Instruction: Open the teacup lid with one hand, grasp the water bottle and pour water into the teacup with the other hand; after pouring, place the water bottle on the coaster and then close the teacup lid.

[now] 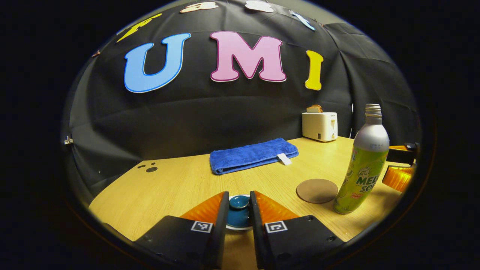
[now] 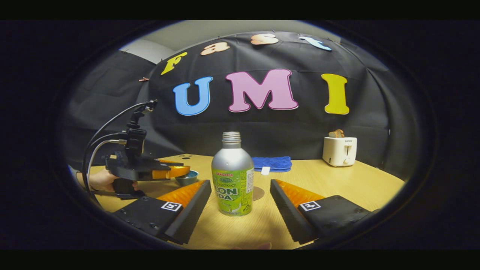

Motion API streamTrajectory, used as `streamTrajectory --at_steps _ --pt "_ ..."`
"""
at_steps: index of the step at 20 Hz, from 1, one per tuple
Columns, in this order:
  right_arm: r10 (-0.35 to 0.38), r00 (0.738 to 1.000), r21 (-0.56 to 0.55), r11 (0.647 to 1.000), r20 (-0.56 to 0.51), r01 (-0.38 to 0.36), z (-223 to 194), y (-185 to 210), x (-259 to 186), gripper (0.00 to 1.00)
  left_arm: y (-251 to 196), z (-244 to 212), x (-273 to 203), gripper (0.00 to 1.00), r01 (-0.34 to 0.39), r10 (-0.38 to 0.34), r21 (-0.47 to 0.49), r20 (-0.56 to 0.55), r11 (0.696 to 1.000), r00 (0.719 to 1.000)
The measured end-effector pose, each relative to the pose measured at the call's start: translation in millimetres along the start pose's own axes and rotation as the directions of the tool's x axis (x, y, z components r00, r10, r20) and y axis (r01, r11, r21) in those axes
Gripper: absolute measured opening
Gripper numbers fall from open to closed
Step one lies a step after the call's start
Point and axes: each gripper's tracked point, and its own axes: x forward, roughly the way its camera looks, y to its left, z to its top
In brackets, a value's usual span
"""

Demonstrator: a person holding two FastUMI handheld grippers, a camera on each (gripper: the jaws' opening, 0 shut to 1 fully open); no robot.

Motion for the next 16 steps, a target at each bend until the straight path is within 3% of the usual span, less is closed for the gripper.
streamTrajectory --at_steps 11,14,16 --pt "0.005 1.000 0.001 1.000 0.003 -0.005 -3.1 2.1 5.3 0.98 12.2 12.3 -19.7 0.33 -0.024 0.032 -0.088 0.082 0.996 0.996" --pt "0.006 1.000 -0.001 1.000 -0.001 -0.006 -3.6 8.4 17.8 0.98 23.1 38.1 -45.6 0.35 -0.068 0.084 -0.104 0.165 0.992 0.983" --pt "0.001 1.000 -0.001 1.000 -0.002 -0.001 -4.0 8.6 26.2 0.98 27.8 49.1 -64.4 0.32 -0.074 0.109 -0.167 0.208 0.983 0.972"
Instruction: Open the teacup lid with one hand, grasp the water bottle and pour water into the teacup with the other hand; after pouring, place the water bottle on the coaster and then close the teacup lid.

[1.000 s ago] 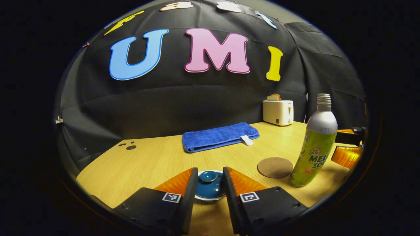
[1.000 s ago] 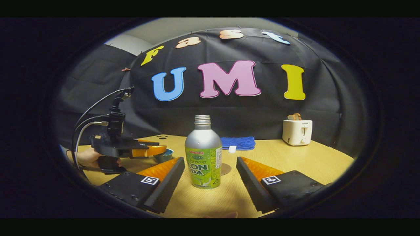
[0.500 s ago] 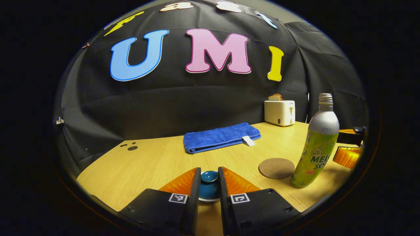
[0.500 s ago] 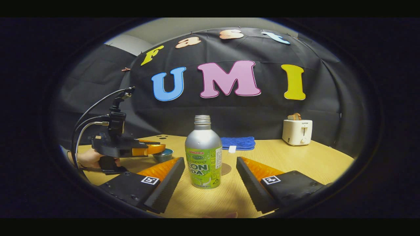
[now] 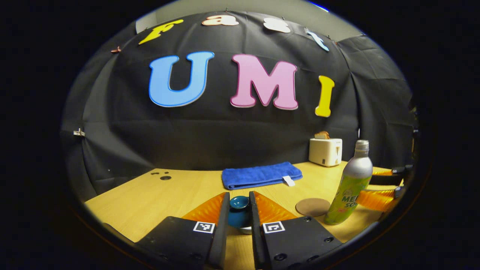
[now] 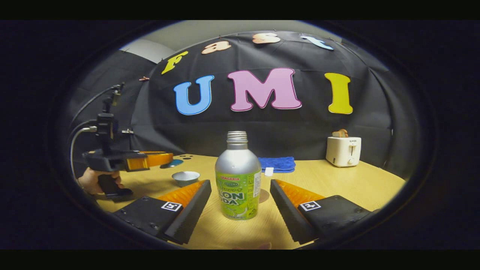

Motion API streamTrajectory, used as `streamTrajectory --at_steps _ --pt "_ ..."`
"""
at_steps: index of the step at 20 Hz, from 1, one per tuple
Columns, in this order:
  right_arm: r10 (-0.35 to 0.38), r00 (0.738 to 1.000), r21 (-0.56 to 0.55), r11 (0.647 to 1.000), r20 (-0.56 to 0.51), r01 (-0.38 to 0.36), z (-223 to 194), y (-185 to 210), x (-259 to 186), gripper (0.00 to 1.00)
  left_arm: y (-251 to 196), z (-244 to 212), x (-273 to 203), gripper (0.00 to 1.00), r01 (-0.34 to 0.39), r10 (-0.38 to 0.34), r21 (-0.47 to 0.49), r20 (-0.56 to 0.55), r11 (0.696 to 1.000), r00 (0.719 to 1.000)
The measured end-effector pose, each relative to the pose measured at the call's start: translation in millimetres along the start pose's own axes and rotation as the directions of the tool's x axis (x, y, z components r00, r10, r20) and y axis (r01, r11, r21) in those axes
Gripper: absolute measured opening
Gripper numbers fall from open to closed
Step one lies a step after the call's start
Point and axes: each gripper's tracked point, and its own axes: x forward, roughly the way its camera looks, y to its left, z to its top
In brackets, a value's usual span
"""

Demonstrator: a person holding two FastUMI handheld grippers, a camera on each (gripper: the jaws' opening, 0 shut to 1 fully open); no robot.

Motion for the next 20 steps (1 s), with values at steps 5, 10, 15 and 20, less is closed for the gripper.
streamTrajectory --at_steps 5,10,15,20 --pt "-0.013 1.000 -0.001 1.000 -0.003 0.013 -2.4 3.9 18.1 0.98 6.3 21.8 -24.6 0.29 0.016 -0.006 -0.131 0.071 0.991 0.997" --pt "-0.010 1.000 -0.004 1.000 -0.003 0.010 -4.0 8.2 30.6 0.82 17.2 35.4 -45.3 0.32 0.020 0.000 -0.118 0.166 0.993 0.986" --pt "-0.050 0.999 -0.233 0.971 -0.015 0.045 4.6 9.4 47.2 0.80 34.6 47.1 -58.8 0.32 -0.020 0.034 -0.062 0.232 0.998 0.972" --pt "-0.074 0.997 -0.589 0.807 -0.030 0.042 21.1 -1.4 76.1 0.80 45.4 42.3 -56.1 0.32 -0.013 0.026 -0.063 0.219 0.998 0.975"
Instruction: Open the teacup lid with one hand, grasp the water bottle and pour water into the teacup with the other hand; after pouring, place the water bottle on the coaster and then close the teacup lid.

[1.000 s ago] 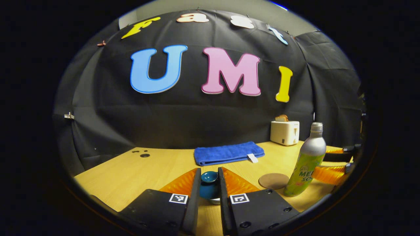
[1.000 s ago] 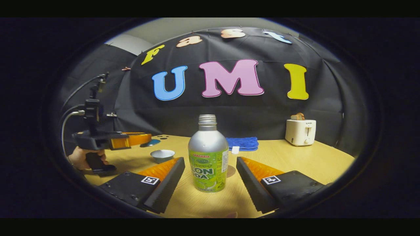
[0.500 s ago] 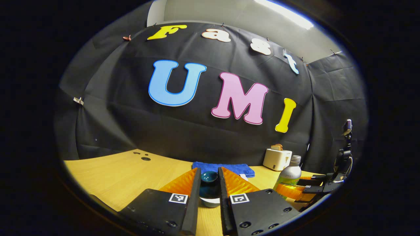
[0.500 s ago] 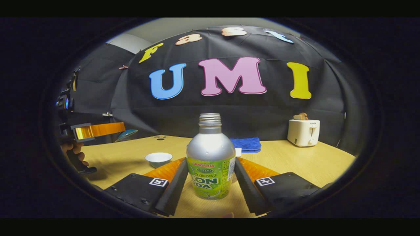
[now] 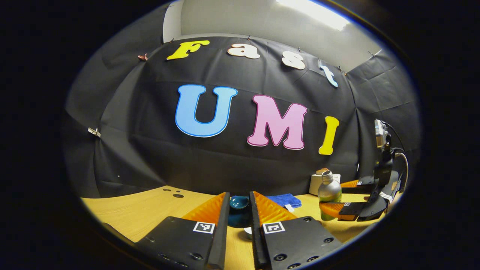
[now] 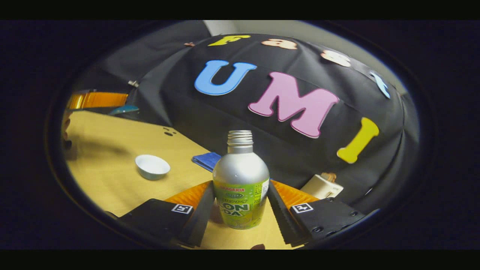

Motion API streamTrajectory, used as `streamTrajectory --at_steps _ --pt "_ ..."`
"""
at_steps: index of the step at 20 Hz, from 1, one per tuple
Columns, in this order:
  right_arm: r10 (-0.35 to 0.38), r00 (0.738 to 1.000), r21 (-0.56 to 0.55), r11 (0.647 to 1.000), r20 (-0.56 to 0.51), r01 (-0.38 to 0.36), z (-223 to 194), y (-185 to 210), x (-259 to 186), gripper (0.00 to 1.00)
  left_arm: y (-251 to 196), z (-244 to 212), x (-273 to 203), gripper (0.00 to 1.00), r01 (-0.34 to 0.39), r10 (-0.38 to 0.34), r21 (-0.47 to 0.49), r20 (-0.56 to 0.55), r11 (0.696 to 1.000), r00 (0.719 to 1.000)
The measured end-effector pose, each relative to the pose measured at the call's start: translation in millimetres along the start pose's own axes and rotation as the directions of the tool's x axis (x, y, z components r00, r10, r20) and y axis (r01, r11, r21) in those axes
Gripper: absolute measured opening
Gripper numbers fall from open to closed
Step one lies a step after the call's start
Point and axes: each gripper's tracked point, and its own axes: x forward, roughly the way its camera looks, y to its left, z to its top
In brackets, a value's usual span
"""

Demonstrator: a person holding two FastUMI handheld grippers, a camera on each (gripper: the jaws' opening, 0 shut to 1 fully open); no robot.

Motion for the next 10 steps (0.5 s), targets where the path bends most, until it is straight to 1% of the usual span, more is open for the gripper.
streamTrajectory --at_steps 1,3,4,5,6,7,8,9,10 --pt "0.007 1.000 -0.071 0.997 -0.009 -0.007 0.2 2.7 8.1 0.80 2.7 -0.2 0.0 0.32 -0.001 0.001 -0.009 -0.001 1.000 1.000" --pt "0.027 0.999 -0.209 0.977 -0.028 -0.032 -3.7 8.6 14.3 0.80 9.9 -2.7 1.6 0.32 -0.006 0.006 -0.032 -0.011 0.999 1.000" --pt "0.045 0.998 -0.266 0.963 -0.041 -0.055 -6.6 14.6 17.9 0.84 14.0 -3.7 2.3 0.32 -0.012 0.011 -0.041 -0.017 0.999 1.000" --pt "0.071 0.996 -0.308 0.948 -0.056 -0.085 -5.8 22.4 25.1 0.84 18.5 -4.8 1.7 0.32 -0.018 0.017 -0.046 -0.020 0.999 1.000" --pt "0.097 0.993 -0.340 0.933 -0.068 -0.115 -8.7 30.2 28.1 0.80 23.2 -5.3 1.9 0.32 -0.024 0.023 -0.050 -0.022 0.998 0.999" --pt "0.120 0.990 -0.372 0.917 -0.079 -0.141 -10.4 37.9 33.4 0.80 27.9 -4.2 1.8 0.32 -0.030 0.028 -0.056 -0.023 0.998 0.999" --pt "0.136 0.987 -0.439 0.884 -0.090 -0.162 -12.9 47.6 40.8 0.80 32.2 -3.6 1.7 0.32 -0.036 0.035 -0.067 -0.021 0.997 0.999" --pt "0.137 0.986 -0.484 0.859 -0.094 -0.166 -14.3 51.4 43.7 0.80 35.9 -3.3 1.9 0.32 -0.040 0.038 -0.078 -0.023 0.996 0.999" --pt "0.138 0.986 -0.528 0.832 -0.098 -0.169 -16.1 55.5 46.3 0.84 36.9 -5.4 2.1 0.32 -0.040 0.038 -0.084 -0.028 0.996 0.999"
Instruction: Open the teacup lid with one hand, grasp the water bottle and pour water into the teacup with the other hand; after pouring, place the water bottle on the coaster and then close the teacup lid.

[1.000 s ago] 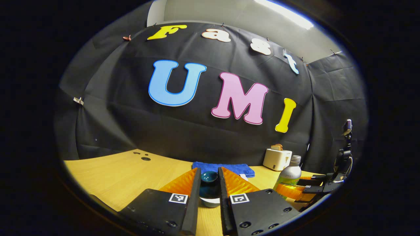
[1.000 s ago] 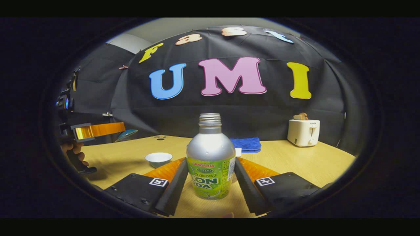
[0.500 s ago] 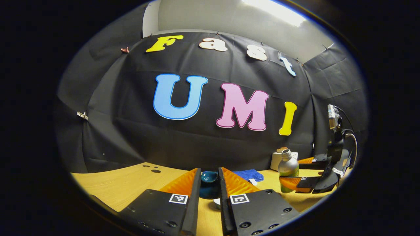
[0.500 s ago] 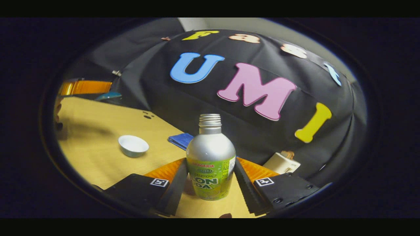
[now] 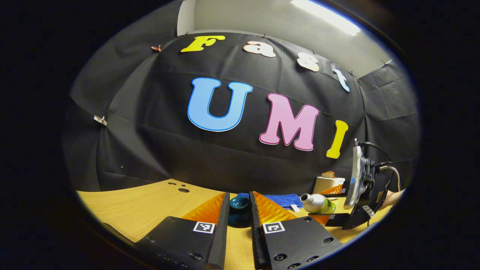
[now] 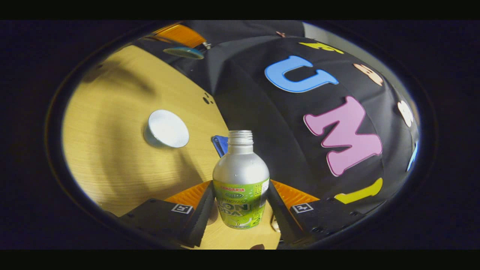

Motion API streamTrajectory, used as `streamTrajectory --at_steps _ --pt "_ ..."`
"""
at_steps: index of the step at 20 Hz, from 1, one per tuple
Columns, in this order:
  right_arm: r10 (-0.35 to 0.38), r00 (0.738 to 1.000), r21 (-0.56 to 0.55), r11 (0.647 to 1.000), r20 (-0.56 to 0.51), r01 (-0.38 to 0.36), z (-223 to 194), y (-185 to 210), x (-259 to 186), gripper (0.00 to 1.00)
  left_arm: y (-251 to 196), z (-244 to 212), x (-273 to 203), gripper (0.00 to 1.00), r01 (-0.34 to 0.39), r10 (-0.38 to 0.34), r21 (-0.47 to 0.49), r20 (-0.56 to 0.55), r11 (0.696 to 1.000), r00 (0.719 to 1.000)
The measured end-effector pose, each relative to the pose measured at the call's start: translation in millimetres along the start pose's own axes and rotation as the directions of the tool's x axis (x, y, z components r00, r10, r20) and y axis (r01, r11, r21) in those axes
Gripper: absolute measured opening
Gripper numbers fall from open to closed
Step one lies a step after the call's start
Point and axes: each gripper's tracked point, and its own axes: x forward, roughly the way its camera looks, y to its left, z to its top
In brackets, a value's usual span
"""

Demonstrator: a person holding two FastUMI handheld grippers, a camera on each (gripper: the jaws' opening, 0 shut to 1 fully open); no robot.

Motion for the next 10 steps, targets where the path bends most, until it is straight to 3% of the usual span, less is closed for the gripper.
streamTrajectory --at_steps 3,4,10 --pt "-0.006 1.000 -0.152 0.988 -0.008 0.005 -0.3 5.7 8.6 0.76 7.4 -4.8 1.4 0.32 -0.012 0.012 -0.004 -0.014 1.000 1.000" --pt "-0.008 1.000 -0.195 0.981 -0.008 0.007 -1.1 7.6 11.9 0.80 8.3 -5.9 1.5 0.32 -0.013 0.013 -0.007 -0.015 1.000 1.000" --pt "-0.013 1.000 -0.388 0.921 -0.008 0.009 2.9 7.7 18.0 0.80 15.4 -7.2 1.7 0.32 -0.020 0.019 -0.027 -0.019 0.999 1.000"
